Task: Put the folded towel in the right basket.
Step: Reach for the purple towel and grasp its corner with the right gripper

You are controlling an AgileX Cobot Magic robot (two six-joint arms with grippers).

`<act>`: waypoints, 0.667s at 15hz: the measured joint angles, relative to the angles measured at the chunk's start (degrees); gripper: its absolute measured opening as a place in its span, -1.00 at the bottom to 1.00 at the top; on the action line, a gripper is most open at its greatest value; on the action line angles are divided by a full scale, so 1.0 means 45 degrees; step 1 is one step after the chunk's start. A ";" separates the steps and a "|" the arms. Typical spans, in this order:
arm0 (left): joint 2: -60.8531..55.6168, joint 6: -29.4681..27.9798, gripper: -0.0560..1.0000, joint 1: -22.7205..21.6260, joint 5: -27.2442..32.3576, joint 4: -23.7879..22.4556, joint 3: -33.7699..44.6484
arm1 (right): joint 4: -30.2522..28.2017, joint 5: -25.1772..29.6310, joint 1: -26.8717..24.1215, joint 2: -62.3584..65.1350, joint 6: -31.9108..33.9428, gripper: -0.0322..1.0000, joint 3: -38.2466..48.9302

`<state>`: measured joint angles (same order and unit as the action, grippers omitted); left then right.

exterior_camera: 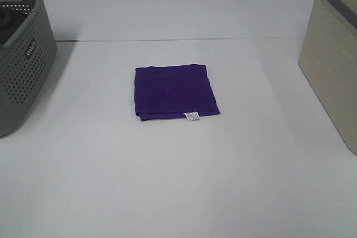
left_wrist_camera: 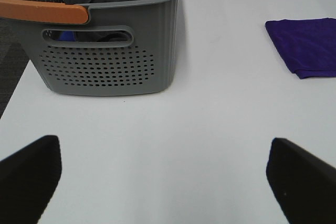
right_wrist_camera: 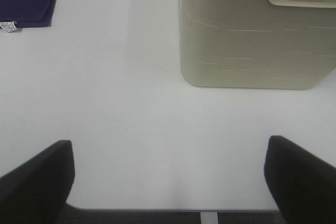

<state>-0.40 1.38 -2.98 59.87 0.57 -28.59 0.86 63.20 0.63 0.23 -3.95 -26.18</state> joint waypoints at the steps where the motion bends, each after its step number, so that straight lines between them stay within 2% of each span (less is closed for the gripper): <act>1: 0.0000 0.0000 0.98 0.0000 0.0000 0.0000 0.0000 | 0.0000 0.0000 0.0000 0.0000 0.0000 0.89 0.0000; 10: 0.0000 0.0000 0.98 0.0000 0.0000 0.0000 0.0000 | 0.0000 0.0000 0.0000 0.0000 0.0000 0.89 0.0000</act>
<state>-0.40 1.38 -2.98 59.87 0.57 -28.59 0.86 63.20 0.63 0.23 -3.95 -26.18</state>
